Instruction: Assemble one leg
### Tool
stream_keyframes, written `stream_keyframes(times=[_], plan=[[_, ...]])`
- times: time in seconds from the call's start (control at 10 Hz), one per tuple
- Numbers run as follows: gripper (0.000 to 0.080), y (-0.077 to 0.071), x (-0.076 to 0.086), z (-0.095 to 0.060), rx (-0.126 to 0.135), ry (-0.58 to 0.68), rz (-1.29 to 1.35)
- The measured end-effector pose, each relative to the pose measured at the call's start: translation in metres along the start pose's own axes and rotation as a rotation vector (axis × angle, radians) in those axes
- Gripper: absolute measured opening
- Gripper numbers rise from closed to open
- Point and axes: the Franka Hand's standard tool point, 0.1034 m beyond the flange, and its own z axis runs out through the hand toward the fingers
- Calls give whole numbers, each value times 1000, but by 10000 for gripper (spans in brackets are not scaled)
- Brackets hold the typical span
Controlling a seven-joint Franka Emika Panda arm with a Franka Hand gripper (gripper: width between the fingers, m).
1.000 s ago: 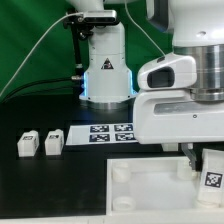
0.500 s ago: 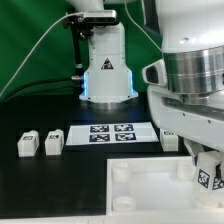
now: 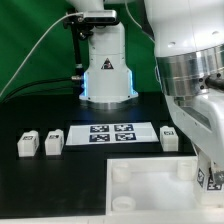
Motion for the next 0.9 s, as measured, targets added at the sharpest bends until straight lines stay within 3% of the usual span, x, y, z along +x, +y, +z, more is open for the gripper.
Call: stream_keyframes(times=[0.1, 0.2, 0.3, 0.6, 0.9], plan=[[365, 0, 1, 0, -2, 3, -139], [551, 0, 2, 0, -3, 6, -304], [618, 0, 0, 0, -7, 11, -436], [648, 0, 2, 0, -9, 11, -714], [649, -5, 13, -5, -45, 51, -1303]])
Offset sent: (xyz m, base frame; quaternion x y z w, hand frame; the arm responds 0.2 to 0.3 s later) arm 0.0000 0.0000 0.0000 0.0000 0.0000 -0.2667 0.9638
